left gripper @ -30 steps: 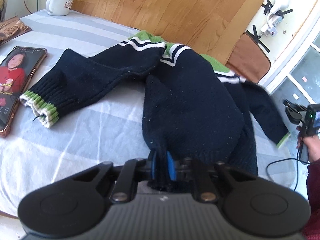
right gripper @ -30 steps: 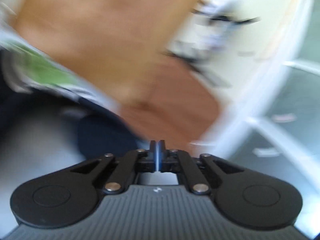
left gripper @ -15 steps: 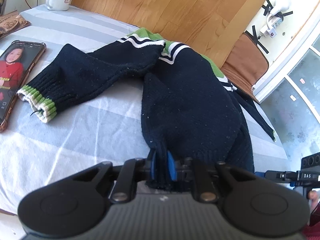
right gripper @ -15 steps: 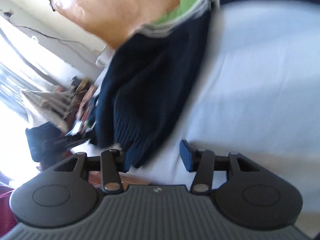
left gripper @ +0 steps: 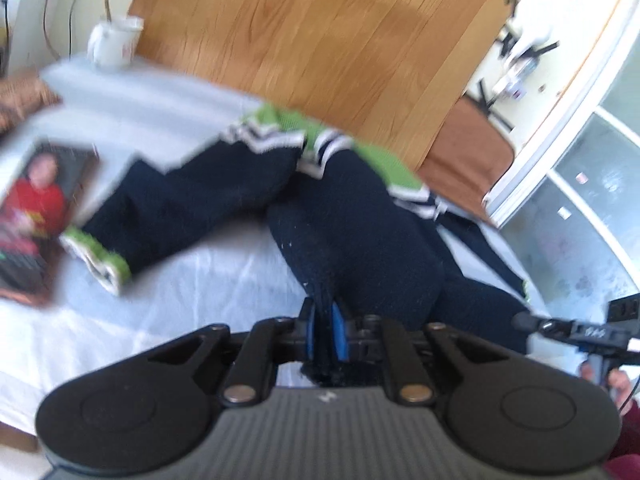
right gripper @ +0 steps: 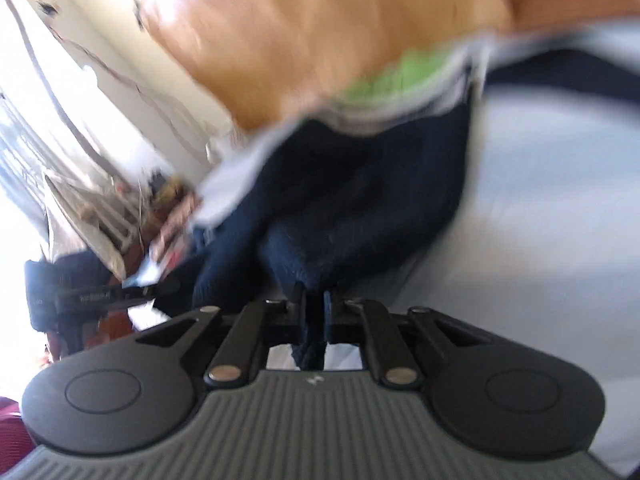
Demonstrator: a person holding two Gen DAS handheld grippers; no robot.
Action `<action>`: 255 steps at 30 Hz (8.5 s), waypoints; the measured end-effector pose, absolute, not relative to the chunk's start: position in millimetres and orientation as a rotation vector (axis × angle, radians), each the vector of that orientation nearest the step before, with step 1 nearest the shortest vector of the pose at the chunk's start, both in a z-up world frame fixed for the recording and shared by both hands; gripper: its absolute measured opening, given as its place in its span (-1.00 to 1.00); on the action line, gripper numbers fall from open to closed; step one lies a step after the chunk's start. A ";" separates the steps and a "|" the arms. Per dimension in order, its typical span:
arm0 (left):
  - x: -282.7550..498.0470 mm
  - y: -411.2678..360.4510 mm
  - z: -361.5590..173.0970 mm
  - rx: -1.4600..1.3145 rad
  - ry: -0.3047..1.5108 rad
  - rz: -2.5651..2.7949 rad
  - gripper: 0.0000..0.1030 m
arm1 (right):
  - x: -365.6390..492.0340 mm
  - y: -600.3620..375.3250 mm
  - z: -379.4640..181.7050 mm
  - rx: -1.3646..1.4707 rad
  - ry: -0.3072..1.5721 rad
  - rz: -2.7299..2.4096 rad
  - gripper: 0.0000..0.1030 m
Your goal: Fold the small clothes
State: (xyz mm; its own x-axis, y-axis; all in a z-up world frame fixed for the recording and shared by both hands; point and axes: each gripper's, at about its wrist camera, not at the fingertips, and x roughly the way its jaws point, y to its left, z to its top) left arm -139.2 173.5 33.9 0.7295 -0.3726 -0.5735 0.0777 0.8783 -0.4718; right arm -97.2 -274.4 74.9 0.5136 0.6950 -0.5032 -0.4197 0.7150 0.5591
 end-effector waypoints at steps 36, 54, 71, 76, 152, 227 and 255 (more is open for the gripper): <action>-187.6 289.9 4.5 -0.603 0.582 0.040 -0.03 | -29.4 105.1 84.6 -0.538 0.676 1.197 0.05; -100.6 277.8 27.9 -0.560 0.566 -0.063 -0.02 | 154.7 112.5 242.5 0.178 0.615 1.190 -0.81; 145.0 216.3 22.5 -0.415 0.770 -0.067 0.12 | 198.1 -230.2 64.2 0.331 0.679 0.433 0.08; 193.4 200.9 3.7 -0.460 0.832 -0.061 0.20 | 182.0 -212.0 77.3 0.274 0.649 0.510 0.08; 184.4 169.6 -14.9 -0.204 0.657 0.135 -0.65 | 212.0 -165.2 29.3 0.212 0.836 0.538 -0.95; 18.3 172.8 9.0 -0.107 0.809 0.135 -0.92 | -0.8 -224.2 22.6 0.407 0.669 0.484 -0.38; -140.3 164.2 8.7 -0.301 0.885 -0.087 -0.69 | -87.1 -273.3 11.3 0.213 0.887 0.471 -0.65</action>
